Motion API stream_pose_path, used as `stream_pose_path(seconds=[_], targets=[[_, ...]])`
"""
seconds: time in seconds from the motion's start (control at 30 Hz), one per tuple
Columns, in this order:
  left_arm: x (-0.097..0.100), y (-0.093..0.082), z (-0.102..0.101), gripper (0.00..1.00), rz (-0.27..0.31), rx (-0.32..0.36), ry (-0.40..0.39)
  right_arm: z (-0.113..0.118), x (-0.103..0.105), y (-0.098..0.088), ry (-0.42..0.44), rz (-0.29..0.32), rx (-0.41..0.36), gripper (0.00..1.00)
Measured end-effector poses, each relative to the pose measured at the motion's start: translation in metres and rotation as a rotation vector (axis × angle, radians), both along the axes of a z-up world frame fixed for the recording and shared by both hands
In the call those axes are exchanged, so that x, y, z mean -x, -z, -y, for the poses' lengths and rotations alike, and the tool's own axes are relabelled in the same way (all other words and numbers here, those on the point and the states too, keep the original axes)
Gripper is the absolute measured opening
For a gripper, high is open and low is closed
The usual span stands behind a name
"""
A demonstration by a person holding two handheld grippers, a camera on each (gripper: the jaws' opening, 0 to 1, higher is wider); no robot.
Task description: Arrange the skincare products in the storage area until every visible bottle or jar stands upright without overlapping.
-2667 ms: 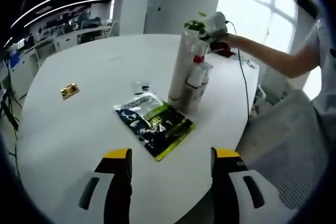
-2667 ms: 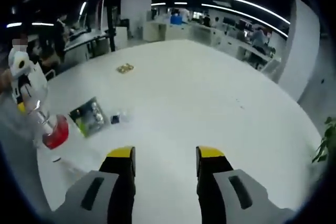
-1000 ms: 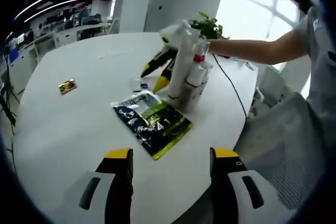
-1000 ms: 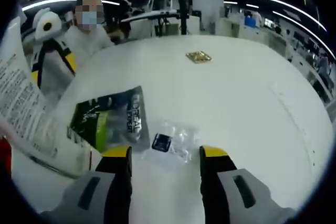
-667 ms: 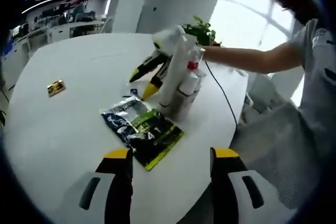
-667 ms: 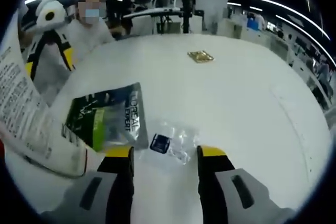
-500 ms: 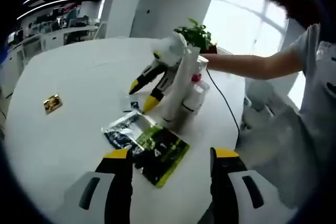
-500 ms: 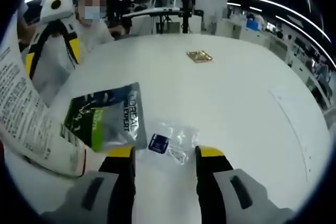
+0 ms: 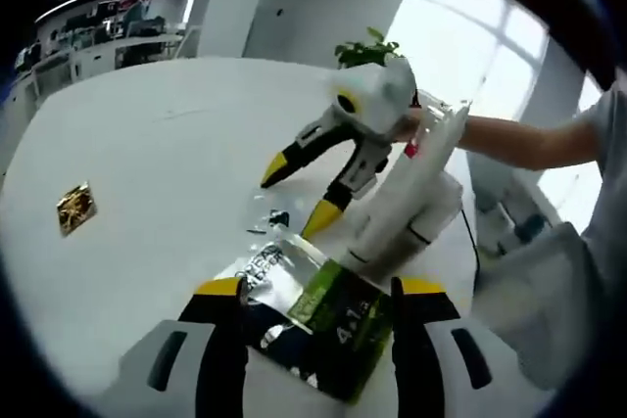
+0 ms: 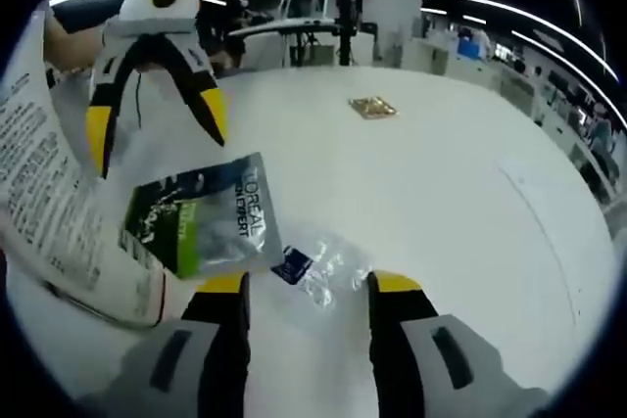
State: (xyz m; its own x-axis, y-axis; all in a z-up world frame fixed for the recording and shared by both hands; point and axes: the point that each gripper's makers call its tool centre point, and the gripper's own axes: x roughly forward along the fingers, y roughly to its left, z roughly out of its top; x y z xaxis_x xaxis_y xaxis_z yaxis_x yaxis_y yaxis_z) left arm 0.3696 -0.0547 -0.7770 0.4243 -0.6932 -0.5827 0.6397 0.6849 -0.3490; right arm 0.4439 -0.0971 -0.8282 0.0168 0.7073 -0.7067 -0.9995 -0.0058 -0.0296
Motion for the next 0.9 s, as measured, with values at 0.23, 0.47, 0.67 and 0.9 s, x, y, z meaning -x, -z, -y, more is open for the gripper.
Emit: stream_pose_path(seconds=[0.23, 0.47, 0.67, 0.9], targets=[[-0.022, 0.000, 0.001, 0.54, -0.005, 0.016, -0.021, 0.000, -0.013, 0.000, 0.026, 0.015, 0.013, 0.38], [-0.028, 0.012, 0.011, 0.54, -0.061, 0.041, -0.025, -0.002, -0.017, 0.000, 0.069, 0.004, -0.008, 0.36], [-0.030, 0.020, 0.020, 0.53, -0.101, 0.058, -0.029, -0.001, -0.024, 0.000, 0.135, -0.026, -0.039, 0.29], [-0.034, 0.030, 0.026, 0.51, -0.164, 0.092, -0.054, -0.001, -0.024, 0.000, 0.149, -0.021, -0.043, 0.27]])
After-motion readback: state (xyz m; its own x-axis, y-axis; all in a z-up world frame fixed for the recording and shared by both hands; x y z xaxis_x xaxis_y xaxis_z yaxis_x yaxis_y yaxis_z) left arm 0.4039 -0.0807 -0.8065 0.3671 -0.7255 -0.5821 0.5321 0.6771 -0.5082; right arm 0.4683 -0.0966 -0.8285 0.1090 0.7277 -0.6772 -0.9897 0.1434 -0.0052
